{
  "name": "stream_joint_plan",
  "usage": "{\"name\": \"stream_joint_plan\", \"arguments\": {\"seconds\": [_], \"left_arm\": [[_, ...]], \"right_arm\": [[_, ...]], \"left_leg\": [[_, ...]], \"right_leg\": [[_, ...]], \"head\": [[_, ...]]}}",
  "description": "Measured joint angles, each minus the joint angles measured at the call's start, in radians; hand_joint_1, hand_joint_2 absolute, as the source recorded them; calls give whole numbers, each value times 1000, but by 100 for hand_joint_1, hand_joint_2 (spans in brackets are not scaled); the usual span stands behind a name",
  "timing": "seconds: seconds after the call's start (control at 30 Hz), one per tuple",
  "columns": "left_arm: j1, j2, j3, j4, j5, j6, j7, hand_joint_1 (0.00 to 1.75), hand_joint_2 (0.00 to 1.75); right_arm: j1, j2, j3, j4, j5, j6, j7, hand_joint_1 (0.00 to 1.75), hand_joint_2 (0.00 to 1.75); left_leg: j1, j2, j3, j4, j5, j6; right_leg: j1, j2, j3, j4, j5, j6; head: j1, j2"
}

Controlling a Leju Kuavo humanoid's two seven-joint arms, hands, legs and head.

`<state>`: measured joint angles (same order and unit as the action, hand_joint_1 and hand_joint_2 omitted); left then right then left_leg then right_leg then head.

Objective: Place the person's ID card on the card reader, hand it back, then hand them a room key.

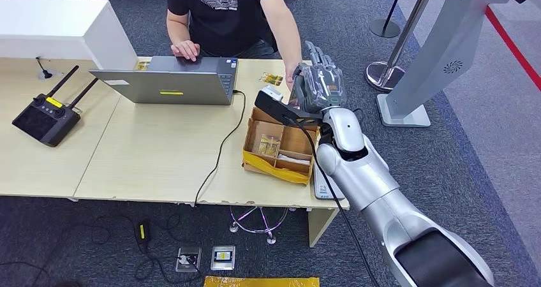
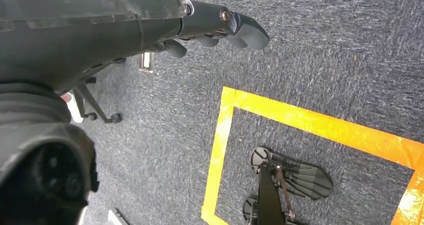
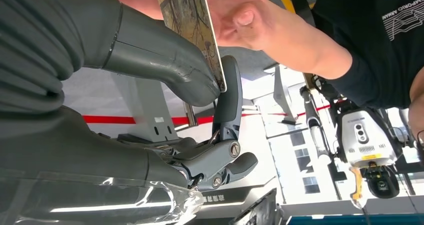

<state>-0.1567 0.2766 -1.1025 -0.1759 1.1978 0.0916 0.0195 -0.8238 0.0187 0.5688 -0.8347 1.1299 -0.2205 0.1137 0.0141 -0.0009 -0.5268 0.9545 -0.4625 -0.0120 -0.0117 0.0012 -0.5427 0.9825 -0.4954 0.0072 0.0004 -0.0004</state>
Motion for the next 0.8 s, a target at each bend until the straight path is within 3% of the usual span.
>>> {"name": "stream_joint_plan", "arguments": {"seconds": [0.5, 0.57, 0.63, 0.7, 0.8], "left_arm": [[0, 0, -14, 0, -4, -2, -4, 0, 0], [0, 0, -15, 0, -4, -2, -8, 0, 0], [0, 0, -18, 0, -4, -2, -13, 0, 0], [0, 0, -21, 0, -6, -2, -15, 0, 0], [0, 1, -25, 0, -10, -4, -16, 0, 0]], "right_arm": [[-10, 2, 0, 36, 21, -2, -1, 175, 175], [-10, 2, -2, 39, 28, -3, -1, 90, 175], [-10, 2, -6, 42, 37, -9, -1, 3, 87], [-10, 2, -9, 46, 45, -21, -4, 0, 0], [-10, 2, -15, 52, 52, -35, -14, 0, 0]], "left_leg": [[0, 0, 0, 0, 0, 0], [0, 0, 0, 0, 0, 0], [0, 0, 0, 0, 0, 0], [0, 0, 0, 0, 0, 0], [0, 0, 0, 0, 0, 0]], "right_leg": [[0, 0, 0, 0, 0, 0], [0, 0, 0, 0, 0, 0], [0, 0, 0, 0, 0, 0], [0, 0, 0, 0, 0, 0], [0, 0, 0, 0, 0, 0]], "head": [[0, 0], [0, 0], [0, 0], [0, 0], [0, 0]]}}
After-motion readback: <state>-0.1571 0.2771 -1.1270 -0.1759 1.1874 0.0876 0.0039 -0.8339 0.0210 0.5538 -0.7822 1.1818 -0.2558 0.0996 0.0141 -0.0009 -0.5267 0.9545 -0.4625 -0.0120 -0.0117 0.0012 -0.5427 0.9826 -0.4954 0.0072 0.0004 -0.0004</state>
